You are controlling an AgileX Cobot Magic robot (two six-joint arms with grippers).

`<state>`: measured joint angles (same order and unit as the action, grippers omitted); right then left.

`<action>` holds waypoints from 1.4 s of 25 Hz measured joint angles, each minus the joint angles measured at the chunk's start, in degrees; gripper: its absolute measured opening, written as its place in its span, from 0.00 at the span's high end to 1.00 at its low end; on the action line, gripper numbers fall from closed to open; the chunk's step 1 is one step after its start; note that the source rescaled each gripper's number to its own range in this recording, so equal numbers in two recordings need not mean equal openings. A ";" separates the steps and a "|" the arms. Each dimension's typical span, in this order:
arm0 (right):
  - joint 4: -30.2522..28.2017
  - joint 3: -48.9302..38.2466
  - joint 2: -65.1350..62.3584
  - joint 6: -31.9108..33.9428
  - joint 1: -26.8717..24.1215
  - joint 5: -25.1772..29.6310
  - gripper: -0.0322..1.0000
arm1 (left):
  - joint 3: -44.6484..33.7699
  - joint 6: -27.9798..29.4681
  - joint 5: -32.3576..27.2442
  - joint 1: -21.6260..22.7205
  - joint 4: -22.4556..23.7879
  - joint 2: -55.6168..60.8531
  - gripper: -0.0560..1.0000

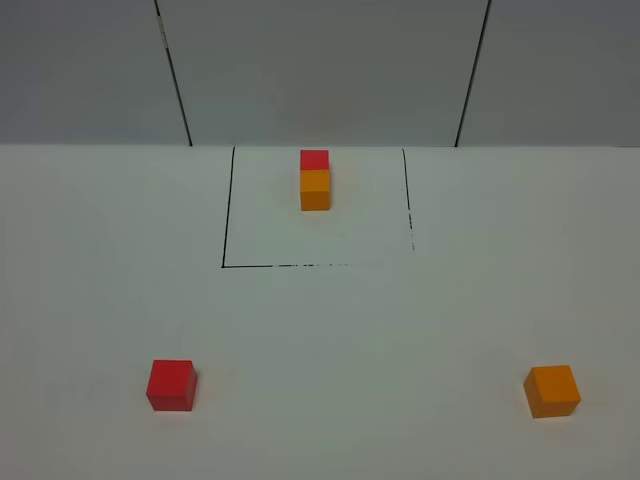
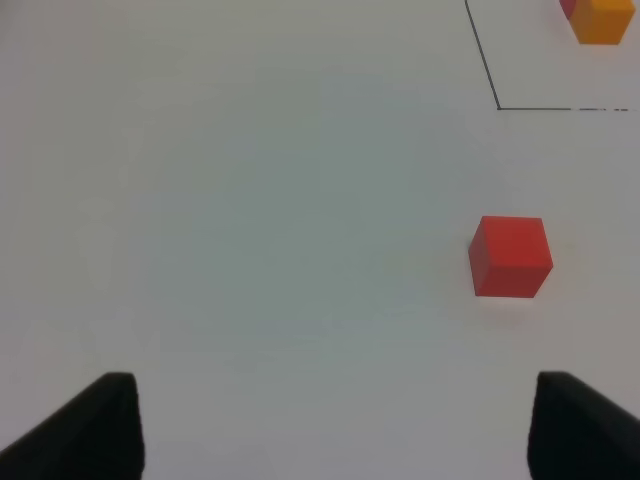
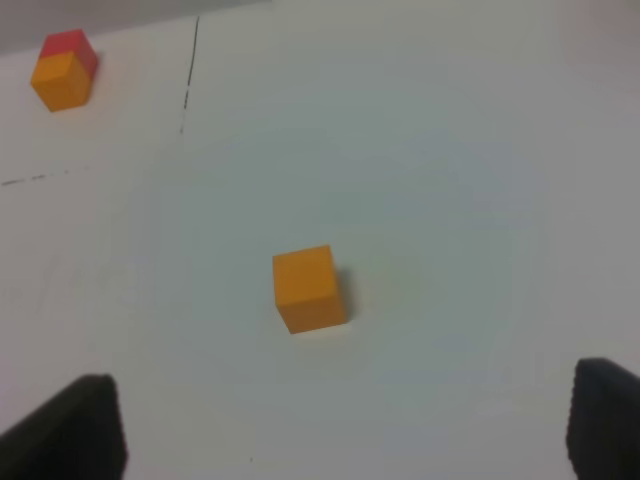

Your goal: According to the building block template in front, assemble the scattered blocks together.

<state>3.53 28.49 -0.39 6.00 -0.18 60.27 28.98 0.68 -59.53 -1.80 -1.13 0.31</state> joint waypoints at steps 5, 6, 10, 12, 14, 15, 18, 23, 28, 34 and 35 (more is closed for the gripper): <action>0.00 0.00 0.00 0.00 0.00 0.00 0.20 | 0.00 0.00 0.00 0.00 0.00 0.00 0.32; 0.00 0.00 0.00 0.00 0.00 0.00 0.20 | 0.00 0.00 0.00 0.00 0.00 0.00 0.32; 0.00 0.00 0.00 0.00 0.00 0.00 0.20 | 0.00 0.00 0.00 0.00 0.00 0.00 0.32; 0.00 0.00 0.00 0.00 0.00 0.00 0.20 | 0.00 0.00 0.00 0.00 0.00 0.00 0.32; 0.00 0.00 0.00 0.00 0.00 0.00 0.20 | 0.00 0.00 0.00 0.00 0.00 0.00 0.32; 0.00 0.00 0.00 0.00 0.00 0.00 0.20 | 0.00 0.00 0.00 0.00 0.00 0.00 0.32; 0.00 0.00 0.00 0.00 0.00 0.00 0.20 | 0.00 0.00 0.00 0.00 0.00 0.00 0.32; 0.00 0.00 0.00 0.00 0.00 0.00 0.20 | 0.00 0.00 0.00 0.00 0.00 0.00 0.32; 0.00 0.00 0.00 0.00 0.00 0.00 0.20 | 0.00 0.00 0.00 0.00 0.00 0.00 0.32; 0.00 0.00 0.00 0.00 0.00 0.00 0.20 | 0.00 0.00 0.00 0.00 0.00 0.00 0.32; 0.00 0.00 0.00 0.00 0.00 0.00 0.20 | 0.00 0.00 0.00 0.00 0.00 0.00 0.32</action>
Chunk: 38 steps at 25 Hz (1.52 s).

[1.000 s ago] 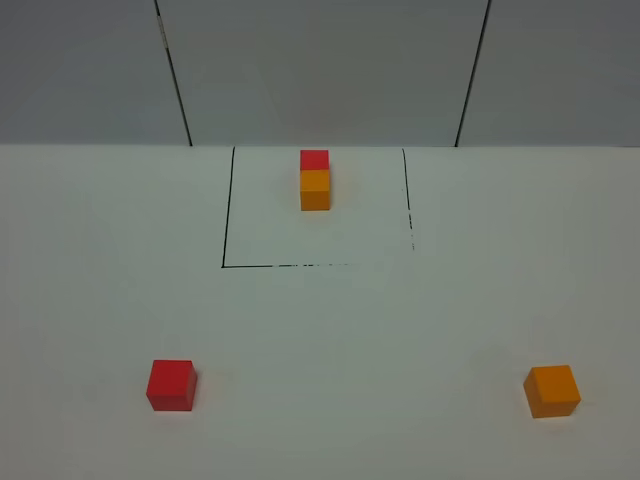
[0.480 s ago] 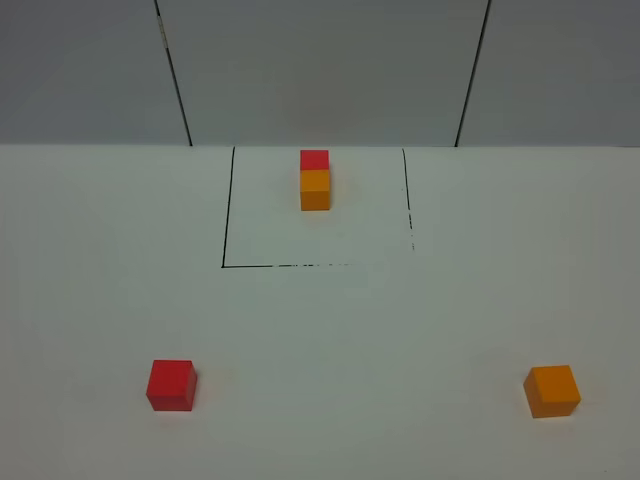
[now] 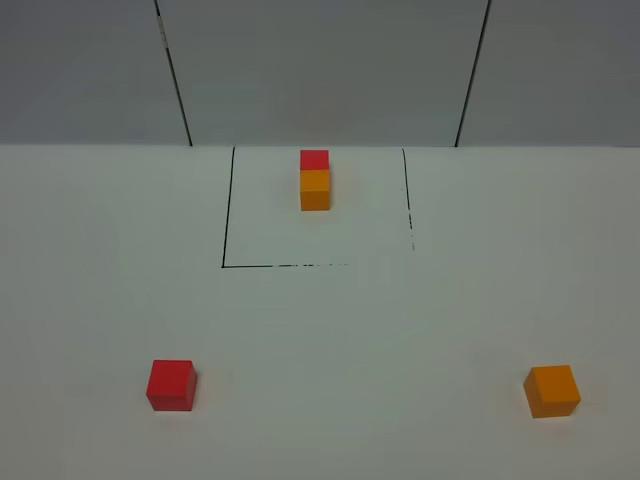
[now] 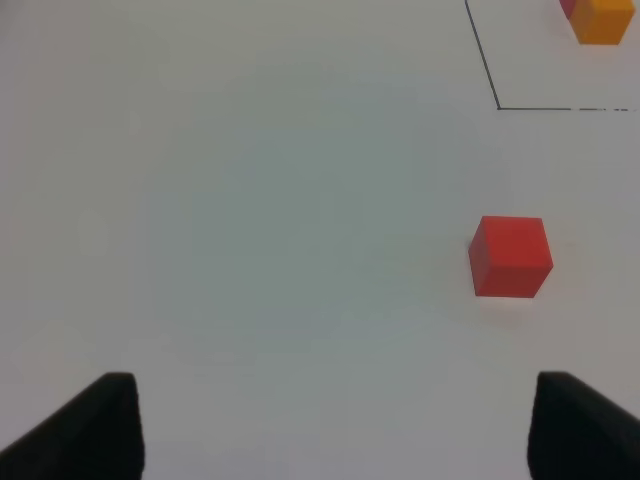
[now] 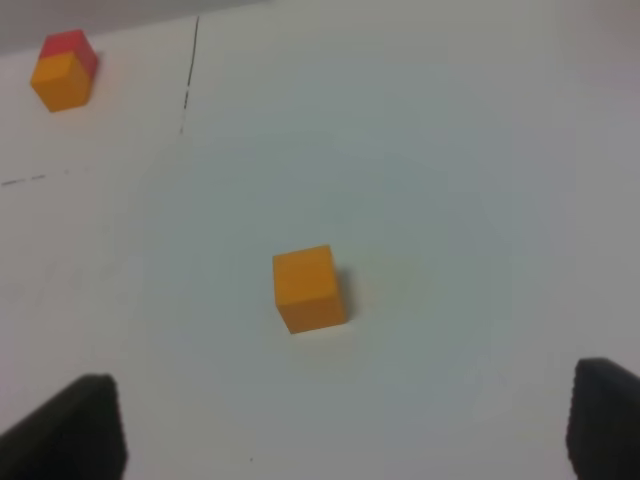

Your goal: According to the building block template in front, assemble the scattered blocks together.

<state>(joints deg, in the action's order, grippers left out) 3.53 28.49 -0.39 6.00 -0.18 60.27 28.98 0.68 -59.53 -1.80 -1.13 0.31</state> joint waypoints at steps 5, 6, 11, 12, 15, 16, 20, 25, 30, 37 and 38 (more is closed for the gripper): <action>0.00 0.00 0.00 0.00 0.00 0.00 0.20 | 0.00 0.00 0.00 0.00 0.00 0.00 0.32; 0.00 0.00 0.00 0.00 0.00 0.00 0.20 | 0.00 0.00 0.00 0.00 0.00 0.00 0.32; 0.00 0.00 0.00 0.00 0.00 0.00 0.20 | 0.00 0.00 0.00 0.00 0.00 0.00 0.32; 0.00 0.00 0.00 0.00 0.00 0.00 0.20 | 0.00 0.00 0.00 0.00 0.00 0.00 0.32; 0.00 0.00 0.00 0.00 0.00 0.00 0.20 | 0.00 0.00 0.00 0.00 0.00 0.00 0.32; 0.00 0.00 0.00 0.00 0.00 0.00 0.20 | 0.00 0.00 0.00 0.00 0.00 0.00 0.32; 0.00 0.00 0.00 0.00 0.00 0.00 0.20 | 0.00 0.00 0.00 0.00 0.00 0.00 0.32; 0.00 0.00 0.00 0.00 0.00 0.00 0.20 | 0.00 0.00 0.00 0.00 0.00 0.00 0.32; 0.00 0.00 0.00 0.00 0.00 0.00 0.20 | 0.00 0.00 0.00 0.00 0.00 0.00 0.32; 0.00 0.00 0.00 0.00 0.00 0.00 0.20 | 0.00 0.00 0.00 0.00 0.00 0.00 0.32; 0.00 0.00 0.00 0.00 0.00 0.00 0.20 | 0.00 0.00 0.00 0.00 0.00 0.00 0.32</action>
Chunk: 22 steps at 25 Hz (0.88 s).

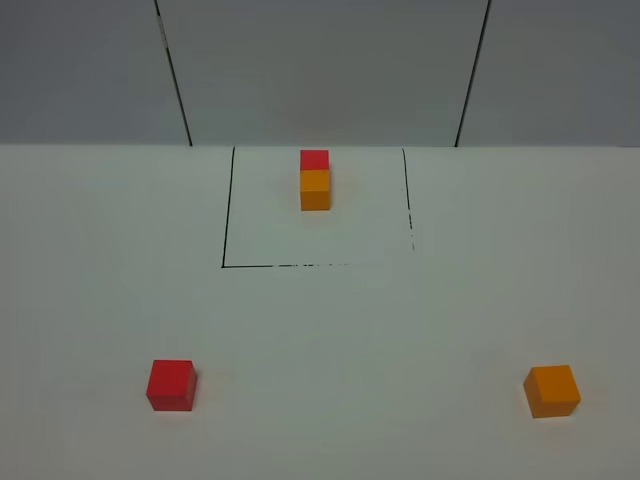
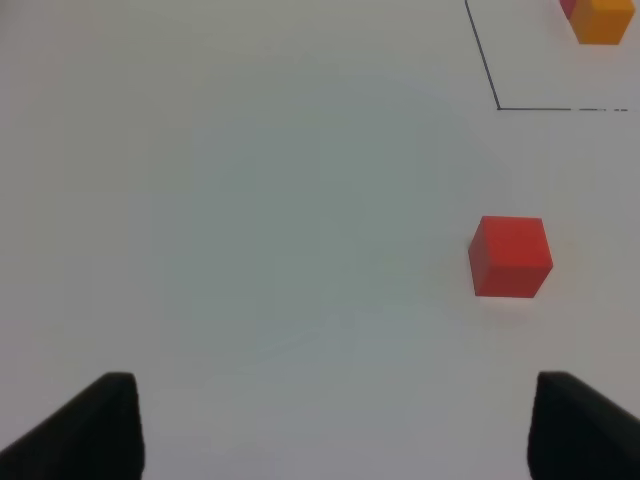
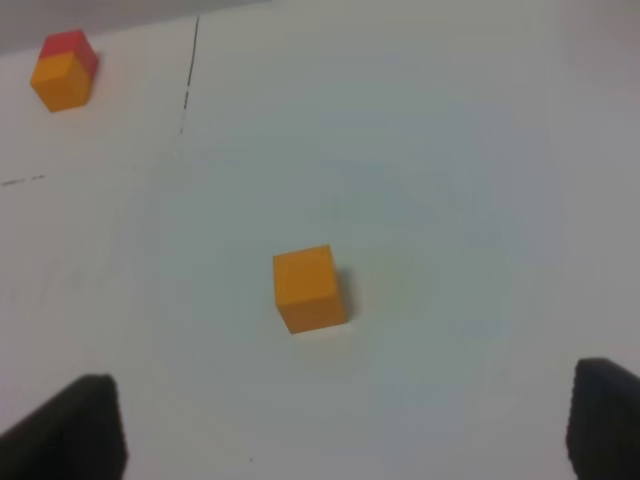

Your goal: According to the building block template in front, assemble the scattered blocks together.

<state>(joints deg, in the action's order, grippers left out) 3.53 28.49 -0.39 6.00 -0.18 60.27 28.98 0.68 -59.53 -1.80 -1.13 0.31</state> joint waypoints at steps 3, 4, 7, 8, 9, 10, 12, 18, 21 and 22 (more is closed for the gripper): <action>0.00 0.00 0.00 0.00 0.00 0.00 0.20 | 0.00 0.00 0.00 0.00 0.00 0.00 0.32; 0.00 0.00 0.00 0.00 0.00 0.00 0.20 | 0.00 0.00 0.00 0.00 0.00 0.00 0.32; 0.00 0.00 0.00 0.00 0.00 0.00 0.20 | 0.00 0.00 0.00 0.00 0.00 0.00 0.32; 0.00 0.00 0.00 0.00 0.00 0.00 0.20 | 0.00 0.00 0.00 0.00 0.00 0.00 0.32; 0.00 0.00 0.00 0.00 0.00 0.00 0.20 | 0.00 0.00 0.00 0.00 0.00 0.00 0.32; 0.00 0.00 0.00 0.00 0.00 0.00 0.20 | 0.00 0.00 0.00 0.00 0.00 0.00 0.32; 0.00 0.00 0.00 0.00 0.00 0.00 0.20 | 0.00 0.00 0.00 0.00 0.00 0.00 0.32; 0.00 0.00 0.00 0.00 0.00 0.00 0.20 | 0.00 0.00 0.00 0.00 0.00 0.00 0.32; 0.00 0.00 0.00 0.00 0.00 0.00 0.20 | 0.00 0.00 0.00 0.00 0.00 0.00 0.32; 0.00 0.00 0.00 0.00 0.00 0.00 0.20 | 0.00 0.00 0.00 0.00 0.00 0.00 0.32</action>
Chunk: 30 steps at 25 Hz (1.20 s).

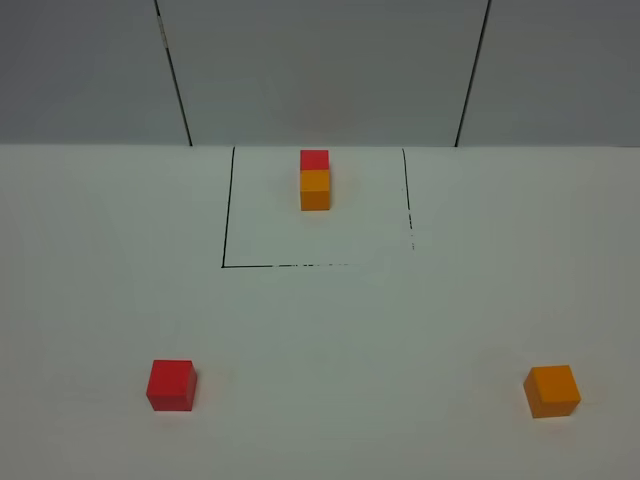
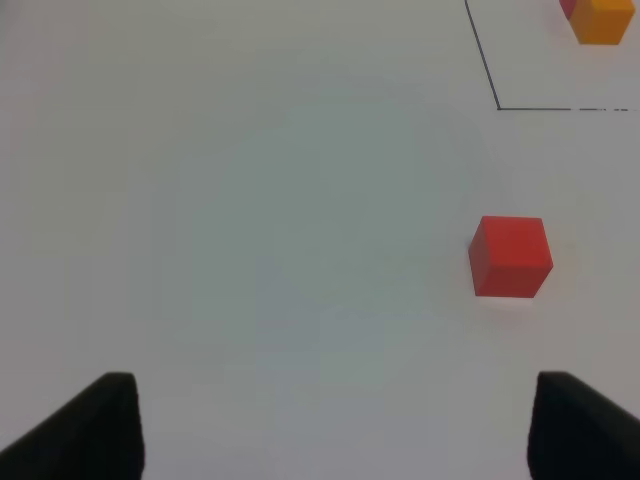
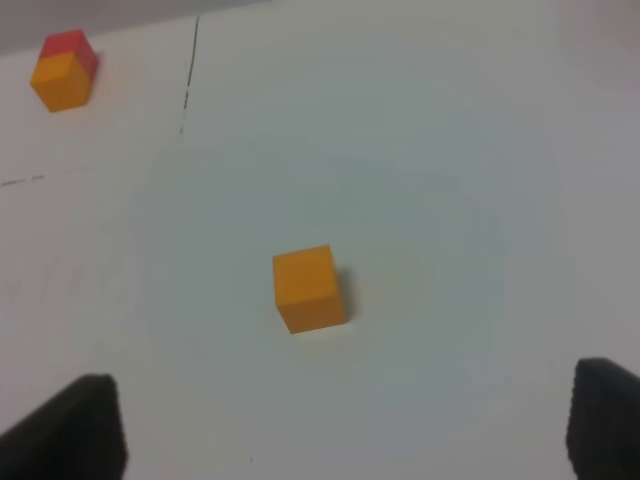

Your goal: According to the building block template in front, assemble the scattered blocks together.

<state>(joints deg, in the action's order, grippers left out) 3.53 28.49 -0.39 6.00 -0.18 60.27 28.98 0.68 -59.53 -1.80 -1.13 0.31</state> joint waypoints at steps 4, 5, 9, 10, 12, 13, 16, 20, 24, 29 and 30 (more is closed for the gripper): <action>0.00 0.00 0.00 0.00 0.00 0.00 0.20 | 0.00 0.00 0.00 0.00 0.00 0.00 0.32; 0.00 0.00 0.00 0.00 0.00 0.00 0.20 | 0.00 0.00 0.00 0.00 0.00 0.00 0.32; 0.00 0.00 0.00 0.00 0.00 0.00 0.20 | 0.00 0.00 0.00 0.00 0.00 0.00 0.32; 0.00 0.00 0.00 0.00 0.00 0.00 0.20 | 0.00 0.00 0.00 0.00 0.00 0.00 0.32; 0.00 0.00 0.00 -0.05 0.00 0.00 0.20 | 0.00 0.00 0.00 0.00 0.00 0.00 0.32; 0.00 0.00 0.00 -0.05 0.00 0.00 0.20 | 0.00 0.00 0.00 0.00 0.00 0.00 0.32; 0.00 0.00 0.00 -0.05 0.00 0.00 0.20 | 0.00 0.00 0.00 0.00 0.00 0.00 0.32; 0.00 0.00 0.00 -0.05 0.00 0.00 0.20 | 0.00 0.00 0.00 0.00 0.00 0.00 0.32; 0.00 0.00 0.00 -0.05 0.00 0.00 0.20 | 0.00 0.00 0.00 0.00 0.00 0.00 0.32; 0.00 0.00 0.00 -0.01 0.00 0.00 0.20 | 0.00 0.00 0.00 0.00 0.00 0.00 0.32; 0.00 0.00 0.00 -0.01 0.00 0.00 0.20 | 0.00 0.00 0.00 0.00 0.00 0.00 0.32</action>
<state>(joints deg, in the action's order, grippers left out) 3.53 28.49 -0.39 5.99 -0.18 60.27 28.98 0.68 -59.53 -1.80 -1.13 0.31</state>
